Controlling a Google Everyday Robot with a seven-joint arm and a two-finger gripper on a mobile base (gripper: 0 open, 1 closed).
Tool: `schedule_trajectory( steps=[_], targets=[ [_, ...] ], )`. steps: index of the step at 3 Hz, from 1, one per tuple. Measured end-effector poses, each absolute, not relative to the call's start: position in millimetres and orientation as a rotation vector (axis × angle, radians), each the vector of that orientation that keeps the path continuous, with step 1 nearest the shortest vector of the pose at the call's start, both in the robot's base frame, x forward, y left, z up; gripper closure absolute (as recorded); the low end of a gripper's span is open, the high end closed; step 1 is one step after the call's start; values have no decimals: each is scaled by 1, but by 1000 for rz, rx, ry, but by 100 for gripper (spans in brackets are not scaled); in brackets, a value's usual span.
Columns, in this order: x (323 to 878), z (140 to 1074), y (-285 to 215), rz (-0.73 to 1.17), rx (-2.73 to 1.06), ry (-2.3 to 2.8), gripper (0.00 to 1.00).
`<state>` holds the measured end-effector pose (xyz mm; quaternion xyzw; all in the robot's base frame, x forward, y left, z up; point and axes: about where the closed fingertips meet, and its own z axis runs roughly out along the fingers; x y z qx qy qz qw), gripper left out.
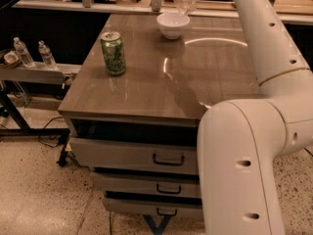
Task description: Place water bottle into white bowl
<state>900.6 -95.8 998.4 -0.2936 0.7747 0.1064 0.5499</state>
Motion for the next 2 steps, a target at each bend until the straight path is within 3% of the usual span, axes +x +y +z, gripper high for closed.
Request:
schedule_trajectory(
  steps=[2],
  targets=[
    [940,1014,-99,203,-460,1730,100]
  ],
)
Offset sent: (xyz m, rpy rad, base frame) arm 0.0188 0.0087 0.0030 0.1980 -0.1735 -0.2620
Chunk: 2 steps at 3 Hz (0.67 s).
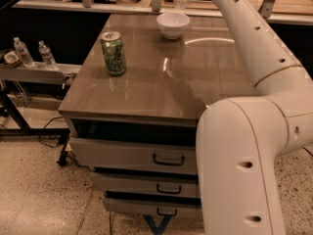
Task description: Place water bottle into white bowl
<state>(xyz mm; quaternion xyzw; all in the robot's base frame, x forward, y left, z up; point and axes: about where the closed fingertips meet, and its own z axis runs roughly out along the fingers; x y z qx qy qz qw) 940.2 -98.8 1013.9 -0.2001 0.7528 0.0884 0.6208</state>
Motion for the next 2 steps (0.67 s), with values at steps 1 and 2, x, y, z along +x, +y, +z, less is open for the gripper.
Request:
schedule_trajectory(
  steps=[1,2],
  targets=[
    [946,1008,-85,230,-391,1695,100],
    [947,997,-73,252,-365,1681,100]
  ],
)
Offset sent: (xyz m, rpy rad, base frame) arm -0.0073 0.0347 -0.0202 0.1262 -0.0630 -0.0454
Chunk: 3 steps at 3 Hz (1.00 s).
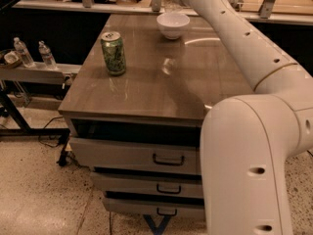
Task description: Place water bottle into white bowl
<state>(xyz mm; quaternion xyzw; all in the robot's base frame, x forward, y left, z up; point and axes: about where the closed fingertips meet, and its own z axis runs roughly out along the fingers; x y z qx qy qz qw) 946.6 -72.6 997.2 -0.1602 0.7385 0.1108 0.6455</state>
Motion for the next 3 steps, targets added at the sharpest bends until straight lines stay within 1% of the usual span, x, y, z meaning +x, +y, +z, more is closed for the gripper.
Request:
schedule_trajectory(
  steps=[2,3],
  targets=[
    [952,973,-66,281,-352,1685,100],
    [960,949,-73,298,-330,1697,78]
  ],
)
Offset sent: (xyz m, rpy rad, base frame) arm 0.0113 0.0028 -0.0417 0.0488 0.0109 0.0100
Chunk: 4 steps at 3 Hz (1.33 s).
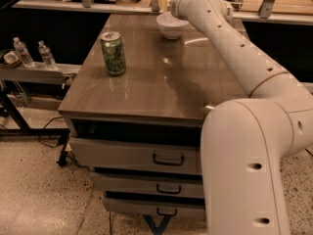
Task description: Place water bottle into white bowl
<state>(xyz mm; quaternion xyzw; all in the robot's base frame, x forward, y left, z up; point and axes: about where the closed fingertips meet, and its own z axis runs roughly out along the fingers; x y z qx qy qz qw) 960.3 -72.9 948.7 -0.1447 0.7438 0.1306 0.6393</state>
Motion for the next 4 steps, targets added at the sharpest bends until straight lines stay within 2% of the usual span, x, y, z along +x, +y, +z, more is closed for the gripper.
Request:
schedule_trajectory(
  steps=[2,3,4],
  targets=[
    [963,925,-80,306,-317,1727,32],
    [961,918,-83,302,-315,1744,2],
    [959,915,-84,299,-314,1751,0]
  ],
)
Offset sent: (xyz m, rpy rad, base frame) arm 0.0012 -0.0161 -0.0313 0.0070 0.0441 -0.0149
